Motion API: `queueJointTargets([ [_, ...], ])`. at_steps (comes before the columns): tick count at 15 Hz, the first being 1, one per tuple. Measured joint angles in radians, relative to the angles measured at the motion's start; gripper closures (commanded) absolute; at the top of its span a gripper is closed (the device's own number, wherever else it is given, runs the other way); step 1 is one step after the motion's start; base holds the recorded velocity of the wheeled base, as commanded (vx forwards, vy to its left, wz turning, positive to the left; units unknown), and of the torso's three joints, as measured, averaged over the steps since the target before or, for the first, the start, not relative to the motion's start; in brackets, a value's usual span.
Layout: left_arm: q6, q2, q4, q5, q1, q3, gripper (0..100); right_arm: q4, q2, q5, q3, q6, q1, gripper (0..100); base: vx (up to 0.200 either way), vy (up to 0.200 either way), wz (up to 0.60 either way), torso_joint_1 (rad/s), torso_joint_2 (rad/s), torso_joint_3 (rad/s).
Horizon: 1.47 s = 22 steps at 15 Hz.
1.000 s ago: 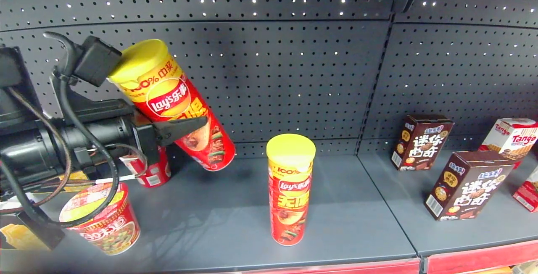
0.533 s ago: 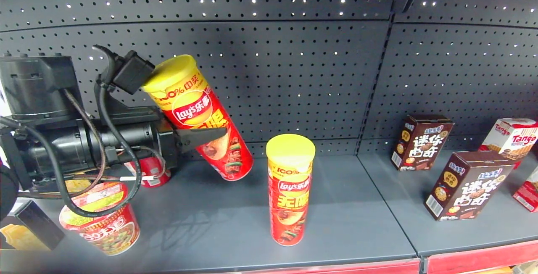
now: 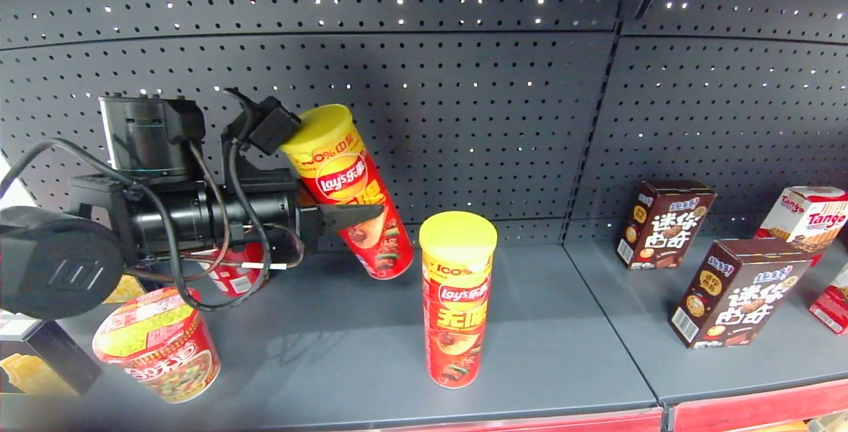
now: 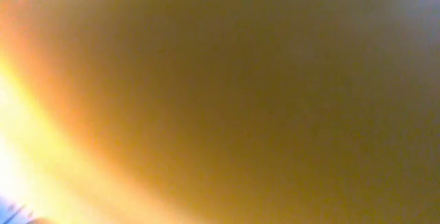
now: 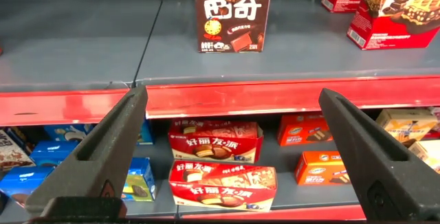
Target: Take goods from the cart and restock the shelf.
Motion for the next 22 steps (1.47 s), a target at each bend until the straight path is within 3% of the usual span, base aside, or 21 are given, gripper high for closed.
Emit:
queueJointTargets([
  [2,0.004,0.040,0.005,-0.003,-0.003,-0.032,100,0.000,0.000,0.000,0.000,0.000,0.000,0,0.000,0.000,0.00,0.000,0.00,0.000],
  [7,0.063,0.136,0.010,-0.003,-0.018,-0.092,100,0.000,0.000,0.000,0.000,0.000,0.000,0,0.000,0.000,0.00,0.000,0.00,0.000],
  [22,0.064,0.344,0.012,-0.004,-0.053,-0.264,100,0.000,0.000,0.000,0.000,0.000,0.000,0,0.000,0.000,0.00,0.000,0.00,0.000],
])
